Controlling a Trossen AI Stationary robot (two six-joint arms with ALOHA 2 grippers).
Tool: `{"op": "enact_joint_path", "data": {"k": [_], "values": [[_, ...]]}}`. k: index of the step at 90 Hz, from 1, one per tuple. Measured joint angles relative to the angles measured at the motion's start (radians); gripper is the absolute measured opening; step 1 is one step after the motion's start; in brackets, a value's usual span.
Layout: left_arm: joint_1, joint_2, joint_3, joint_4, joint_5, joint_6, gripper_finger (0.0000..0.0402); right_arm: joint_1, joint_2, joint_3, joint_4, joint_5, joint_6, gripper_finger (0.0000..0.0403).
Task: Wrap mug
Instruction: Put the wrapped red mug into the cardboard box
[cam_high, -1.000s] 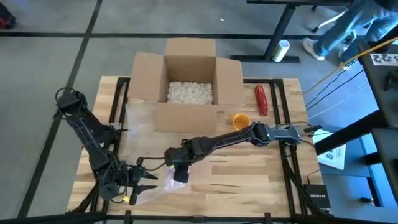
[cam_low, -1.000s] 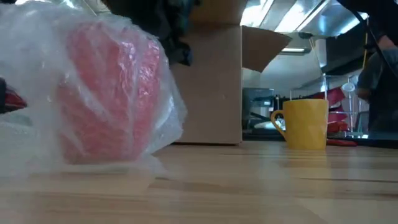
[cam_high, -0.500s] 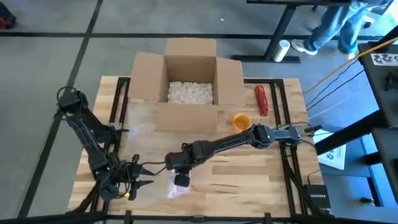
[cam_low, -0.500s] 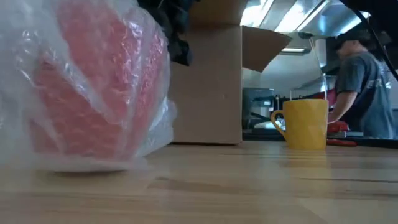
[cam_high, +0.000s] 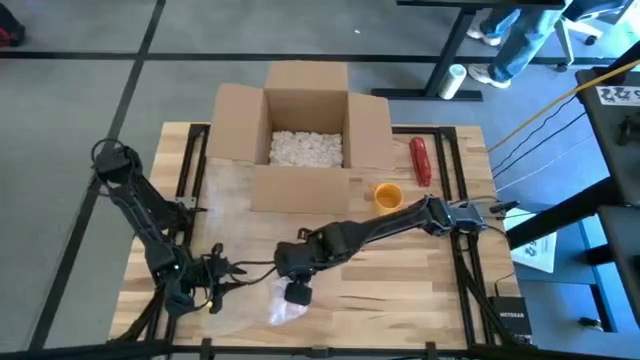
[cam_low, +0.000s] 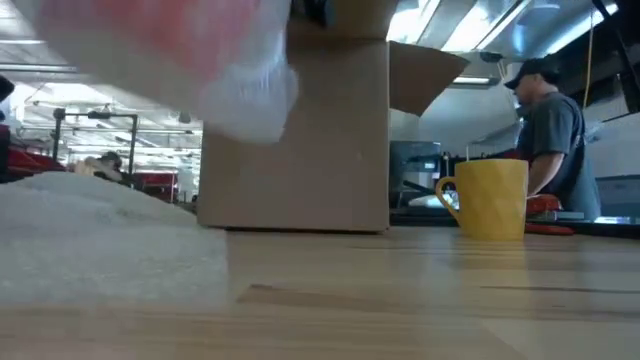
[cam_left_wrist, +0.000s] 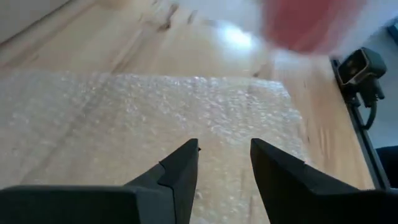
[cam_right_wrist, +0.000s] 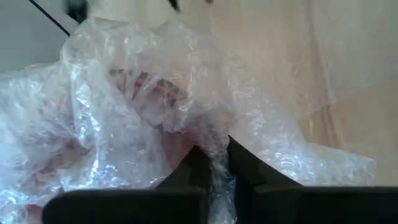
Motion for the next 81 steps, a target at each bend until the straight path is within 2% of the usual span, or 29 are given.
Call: {"op": "enact_joint_path", "data": {"k": [29, 55, 67, 81], "values": [[0.004, 0.000, -0.009, -0.006, 0.000, 0.001, 0.0131, -0.040, -0.121, 0.001, 0.243, 0.098, -0.058, 0.0002], [0.082, -0.005, -0.009, 0.002, 0.016, 0.077, 0.0131, -0.166, -0.240, 0.001, 0.333, 0.253, -0.122, 0.0002], [0.149, -0.020, -0.010, 0.002, 0.034, 0.154, 0.0131, -0.234, -0.285, 0.002, 0.343, 0.254, -0.130, 0.0002], [0.230, -0.059, -0.010, 0.009, 0.127, 0.268, 0.0131, -0.303, -0.319, 0.002, 0.381, 0.224, -0.138, 0.0002]]}}
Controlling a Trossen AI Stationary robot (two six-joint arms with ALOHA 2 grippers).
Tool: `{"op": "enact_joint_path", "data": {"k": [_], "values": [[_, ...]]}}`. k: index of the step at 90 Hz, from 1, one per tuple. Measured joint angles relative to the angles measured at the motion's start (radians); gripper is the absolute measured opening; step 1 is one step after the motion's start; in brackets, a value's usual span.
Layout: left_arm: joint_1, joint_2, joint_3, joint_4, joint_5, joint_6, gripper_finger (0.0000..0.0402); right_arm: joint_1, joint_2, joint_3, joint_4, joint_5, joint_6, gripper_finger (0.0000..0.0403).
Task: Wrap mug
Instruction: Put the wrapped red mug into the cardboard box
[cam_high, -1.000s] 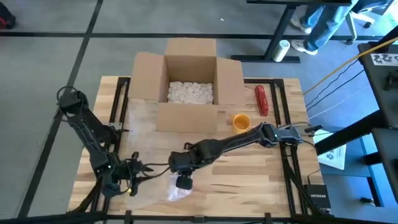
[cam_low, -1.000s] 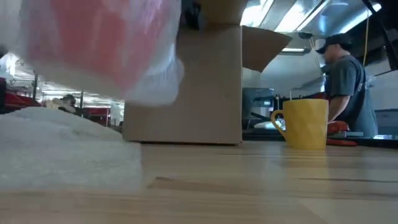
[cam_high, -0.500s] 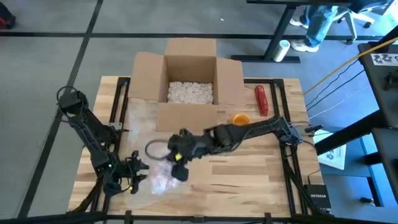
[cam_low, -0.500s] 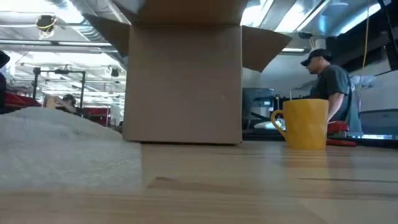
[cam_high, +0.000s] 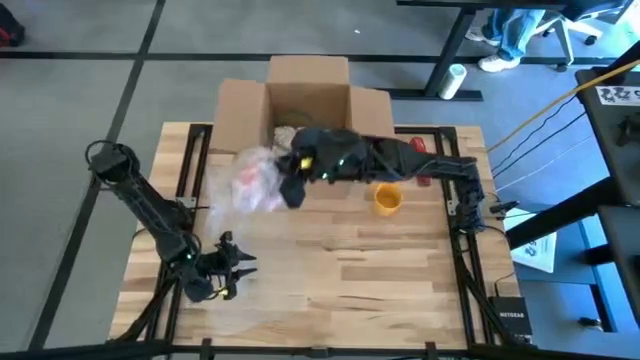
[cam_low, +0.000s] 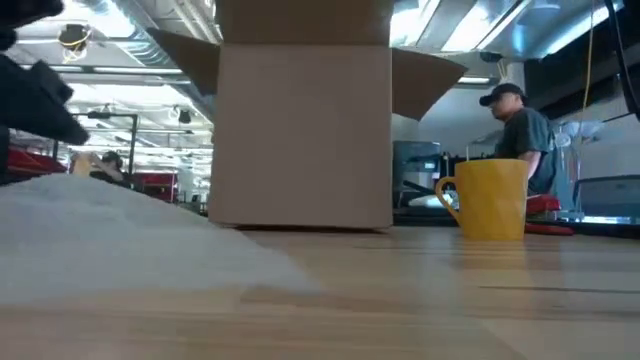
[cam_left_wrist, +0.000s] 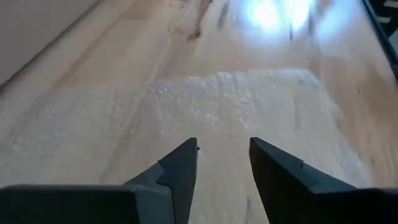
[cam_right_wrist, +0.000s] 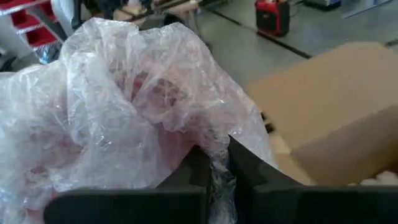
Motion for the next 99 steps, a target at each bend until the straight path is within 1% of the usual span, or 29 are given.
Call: {"op": "enact_joint_path", "data": {"k": [8, 20, 29, 37, 48, 57, 69, 77, 83, 92, 99], "values": [[0.035, -0.017, 0.000, 0.003, 0.029, 0.052, 0.0131, -0.035, -0.009, 0.000, 0.074, -0.100, -0.015, 0.0002], [0.087, -0.033, 0.000, 0.014, 0.070, 0.132, 0.0131, -0.076, -0.011, 0.000, 0.256, -0.237, -0.046, 0.0002], [0.139, -0.048, 0.000, 0.016, 0.101, 0.195, 0.0131, -0.125, -0.013, 0.000, 0.305, -0.312, -0.049, 0.0002], [0.194, -0.066, 0.000, 0.018, 0.139, 0.259, 0.0131, -0.199, -0.014, 0.001, 0.248, -0.298, -0.062, 0.0002], [0.294, -0.094, 0.000, 0.030, 0.215, 0.369, 0.0131, -0.305, -0.003, -0.003, 0.079, -0.208, -0.095, 0.0002], [0.388, -0.109, 0.000, 0.069, 0.346, 0.472, 0.0131, -0.374, 0.023, -0.003, -0.035, -0.182, -0.129, 0.0002], [0.495, -0.114, -0.003, 0.139, 0.515, 0.576, 0.0131, -0.420, 0.071, -0.004, -0.091, -0.191, -0.156, 0.0002], [0.543, -0.115, -0.025, 0.218, 0.588, 0.599, 0.0131, -0.435, 0.096, -0.004, -0.112, -0.190, -0.180, 0.0001], [0.560, -0.115, -0.059, 0.311, 0.626, 0.594, 0.0131, -0.441, 0.107, -0.004, -0.136, -0.173, -0.188, 0.0001], [0.563, -0.118, -0.119, 0.429, 0.638, 0.554, 0.0131, -0.446, 0.114, -0.004, -0.195, -0.154, -0.202, 0.0001], [0.562, -0.120, -0.163, 0.499, 0.639, 0.515, 0.0131, -0.445, 0.118, -0.004, -0.253, -0.119, -0.206, 0.0001]]}}
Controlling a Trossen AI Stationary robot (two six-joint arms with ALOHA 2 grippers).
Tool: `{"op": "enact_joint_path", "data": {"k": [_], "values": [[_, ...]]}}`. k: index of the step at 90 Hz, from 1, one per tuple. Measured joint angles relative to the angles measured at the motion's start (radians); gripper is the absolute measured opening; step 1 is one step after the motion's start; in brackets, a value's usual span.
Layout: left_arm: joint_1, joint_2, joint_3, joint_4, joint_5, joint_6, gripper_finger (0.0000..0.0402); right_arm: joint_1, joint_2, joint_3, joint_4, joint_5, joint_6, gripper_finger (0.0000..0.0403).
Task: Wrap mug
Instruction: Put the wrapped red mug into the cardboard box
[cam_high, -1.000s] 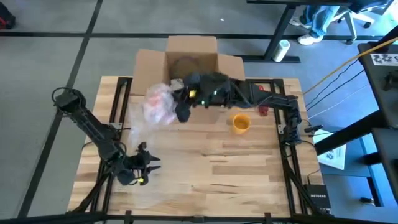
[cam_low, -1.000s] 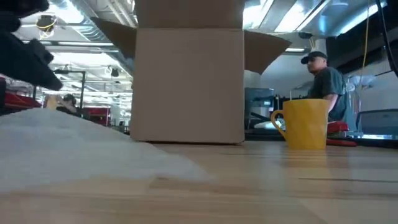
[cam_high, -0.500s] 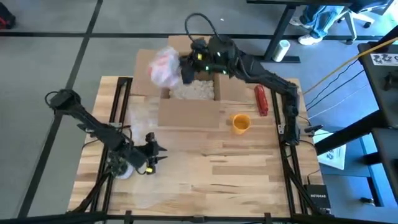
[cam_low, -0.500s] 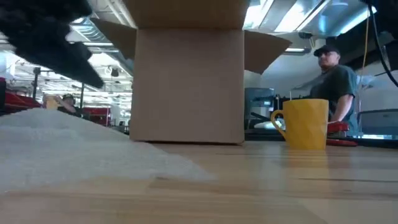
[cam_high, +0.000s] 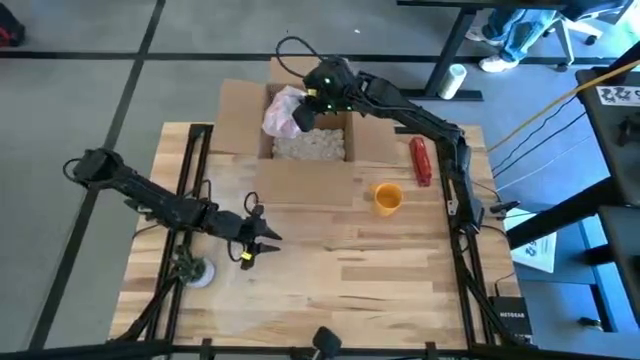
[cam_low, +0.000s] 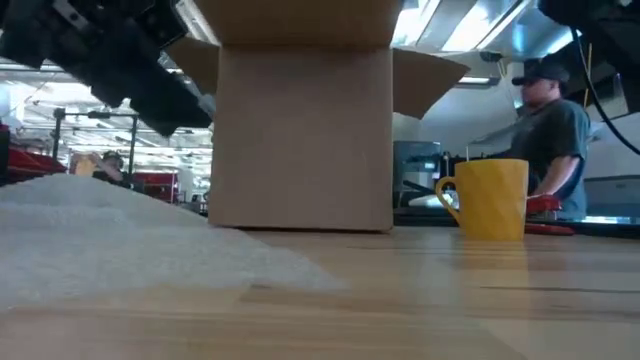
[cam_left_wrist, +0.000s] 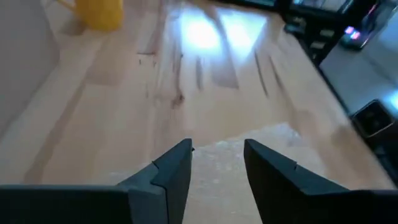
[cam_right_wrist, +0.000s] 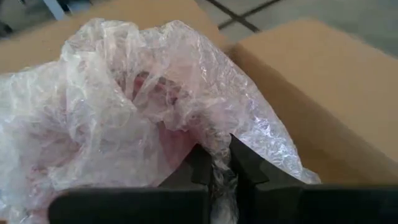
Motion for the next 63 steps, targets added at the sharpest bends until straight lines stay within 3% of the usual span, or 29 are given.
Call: {"op": "enact_joint_path", "data": {"k": [18, 34, 50, 63], "values": [[0.002, -0.007, -0.058, 0.083, -0.006, -0.076, 0.0131, -0.010, 0.049, 0.001, -0.038, 0.004, -0.004, 0.0001], [0.027, -0.008, -0.058, 0.124, -0.010, -0.071, 0.0131, -0.013, 0.125, 0.001, -0.015, -0.053, -0.005, 0.0001], [0.053, -0.008, -0.058, 0.118, -0.005, -0.058, 0.0131, -0.013, 0.183, 0.000, -0.025, -0.045, -0.015, 0.0001], [0.054, -0.008, -0.057, 0.124, -0.002, -0.066, 0.0131, -0.027, 0.194, 0.000, -0.009, -0.063, -0.021, 0.0021]]}}
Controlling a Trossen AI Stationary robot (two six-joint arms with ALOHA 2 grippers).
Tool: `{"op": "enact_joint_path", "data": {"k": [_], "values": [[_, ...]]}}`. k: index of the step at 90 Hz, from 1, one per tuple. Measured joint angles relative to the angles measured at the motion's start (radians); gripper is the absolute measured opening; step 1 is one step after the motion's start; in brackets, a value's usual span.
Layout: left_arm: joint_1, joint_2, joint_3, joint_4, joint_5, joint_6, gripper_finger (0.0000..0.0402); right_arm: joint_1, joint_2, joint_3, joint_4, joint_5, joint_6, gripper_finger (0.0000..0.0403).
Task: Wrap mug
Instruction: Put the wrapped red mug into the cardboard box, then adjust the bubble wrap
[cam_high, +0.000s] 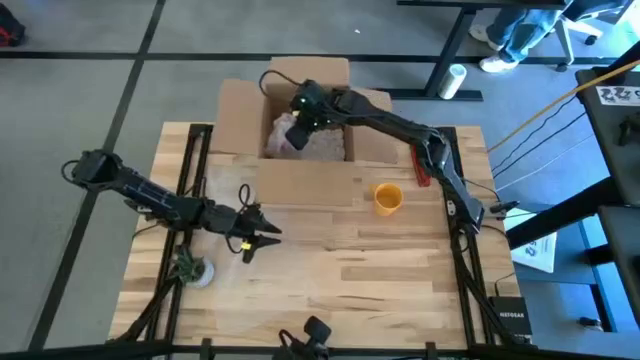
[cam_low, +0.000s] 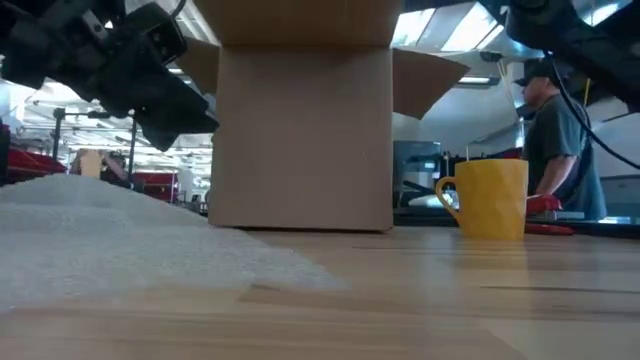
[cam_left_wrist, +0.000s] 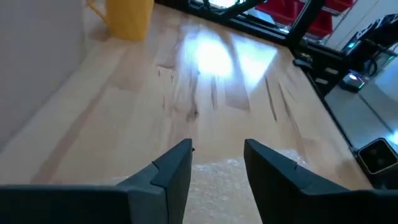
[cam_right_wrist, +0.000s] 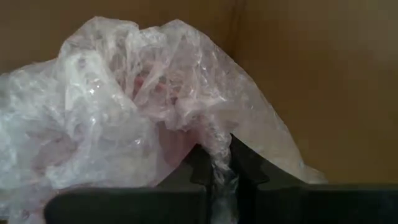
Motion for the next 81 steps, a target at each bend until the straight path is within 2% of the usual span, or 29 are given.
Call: {"op": "enact_joint_path", "data": {"k": [39, 60, 81], "values": [[-0.008, 0.000, 0.000, -0.001, 0.000, -0.046, 0.0131, 0.003, 0.002, 0.000, 0.017, -0.136, -0.024, 0.0081], [-0.027, 0.001, 0.000, -0.002, 0.000, -0.043, 0.0131, 0.001, 0.002, 0.002, 0.067, -0.181, -0.025, 0.0131], [-0.029, 0.001, 0.001, -0.003, 0.000, -0.003, 0.0131, 0.000, -0.048, 0.003, 0.057, -0.163, -0.011, 0.0166]]}}
